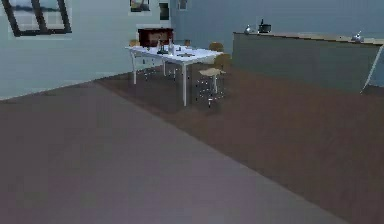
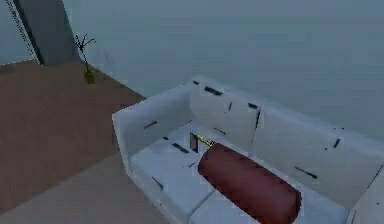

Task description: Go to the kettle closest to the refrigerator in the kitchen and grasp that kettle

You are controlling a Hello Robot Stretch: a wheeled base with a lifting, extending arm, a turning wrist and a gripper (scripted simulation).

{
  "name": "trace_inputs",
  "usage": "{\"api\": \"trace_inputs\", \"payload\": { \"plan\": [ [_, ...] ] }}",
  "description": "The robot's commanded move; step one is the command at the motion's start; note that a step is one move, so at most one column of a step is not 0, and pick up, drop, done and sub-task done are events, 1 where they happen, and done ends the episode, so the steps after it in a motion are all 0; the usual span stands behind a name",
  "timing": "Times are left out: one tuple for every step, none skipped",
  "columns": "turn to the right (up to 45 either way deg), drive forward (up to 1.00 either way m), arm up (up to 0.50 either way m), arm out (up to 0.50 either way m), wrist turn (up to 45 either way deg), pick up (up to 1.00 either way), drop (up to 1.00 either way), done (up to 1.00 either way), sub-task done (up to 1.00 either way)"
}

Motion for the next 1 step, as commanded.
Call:
{"api": "trace_inputs", "payload": {
  "plan": [
    [-45.0, 0.0, 0.0, 0.0, 0.0, 0.0, 0.0, 0.0, 0.0]
  ]
}}
